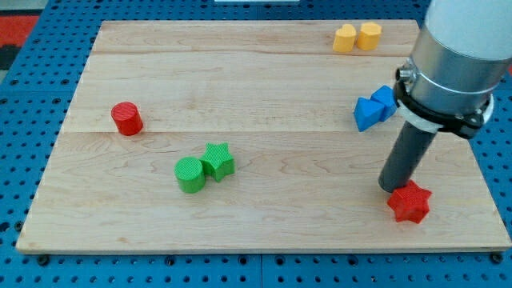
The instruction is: Push the red circle into the red star
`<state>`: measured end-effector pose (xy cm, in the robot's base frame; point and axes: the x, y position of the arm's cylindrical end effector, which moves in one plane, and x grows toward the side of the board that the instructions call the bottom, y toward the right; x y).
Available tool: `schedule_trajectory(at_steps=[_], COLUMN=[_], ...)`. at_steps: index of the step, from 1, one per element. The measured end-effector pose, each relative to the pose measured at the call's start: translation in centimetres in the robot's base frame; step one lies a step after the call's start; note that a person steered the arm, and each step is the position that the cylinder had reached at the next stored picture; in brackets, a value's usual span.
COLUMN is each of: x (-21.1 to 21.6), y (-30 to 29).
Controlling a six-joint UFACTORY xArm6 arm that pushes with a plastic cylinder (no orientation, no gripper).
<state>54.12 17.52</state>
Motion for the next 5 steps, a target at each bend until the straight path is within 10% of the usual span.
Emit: schedule_trajectory(at_steps=[2, 5], x=[-12.4, -17.3], y=[-12.4, -43.2])
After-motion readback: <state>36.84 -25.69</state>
